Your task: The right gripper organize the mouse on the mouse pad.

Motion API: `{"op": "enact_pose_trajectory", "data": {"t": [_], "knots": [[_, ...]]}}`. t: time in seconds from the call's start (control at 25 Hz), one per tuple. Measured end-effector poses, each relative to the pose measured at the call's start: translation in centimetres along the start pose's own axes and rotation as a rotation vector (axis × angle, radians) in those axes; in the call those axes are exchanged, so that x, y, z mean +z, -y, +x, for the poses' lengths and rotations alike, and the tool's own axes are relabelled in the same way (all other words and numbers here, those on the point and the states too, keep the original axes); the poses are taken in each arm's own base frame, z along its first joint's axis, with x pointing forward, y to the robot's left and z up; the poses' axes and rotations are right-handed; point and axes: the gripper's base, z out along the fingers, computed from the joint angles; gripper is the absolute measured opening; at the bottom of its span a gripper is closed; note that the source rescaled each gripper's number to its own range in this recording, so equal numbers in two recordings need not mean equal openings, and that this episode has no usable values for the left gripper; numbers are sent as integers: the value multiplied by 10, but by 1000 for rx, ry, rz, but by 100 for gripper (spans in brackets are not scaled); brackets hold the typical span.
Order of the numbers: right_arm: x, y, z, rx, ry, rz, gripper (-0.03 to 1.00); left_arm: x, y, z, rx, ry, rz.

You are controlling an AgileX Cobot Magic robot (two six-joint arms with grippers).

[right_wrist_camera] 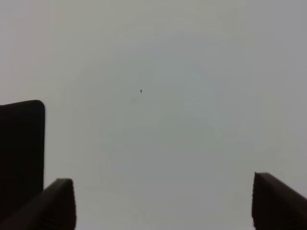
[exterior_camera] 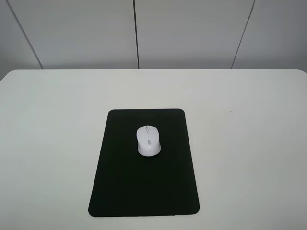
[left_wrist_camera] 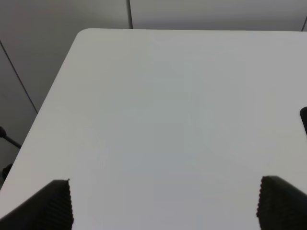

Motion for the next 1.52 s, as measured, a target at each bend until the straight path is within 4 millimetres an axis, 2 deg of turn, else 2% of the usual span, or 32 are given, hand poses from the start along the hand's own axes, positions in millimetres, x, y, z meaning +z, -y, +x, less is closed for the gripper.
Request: {"op": "enact_pose_trajectory", "data": {"t": [0.28, 0.44, 0.6, 0.8, 1.16, 1.52], "knots": [[-52, 7, 32, -59, 125, -85, 61, 0, 0, 0, 0, 0, 0], [-73, 9, 49, -68, 199, -141, 61, 0, 0, 0, 1, 0, 0], [-84, 13, 61, -67, 245, -149, 61, 0, 0, 0, 1, 0, 0], [-87, 15, 70, -67, 204, -150, 61, 0, 0, 0, 1, 0, 0], [-87, 17, 73, -117, 217, -131, 61, 0, 0, 0, 1, 0, 0], [-71, 24, 111, -169, 360, -133, 61, 0, 0, 0, 1, 0, 0]]}}
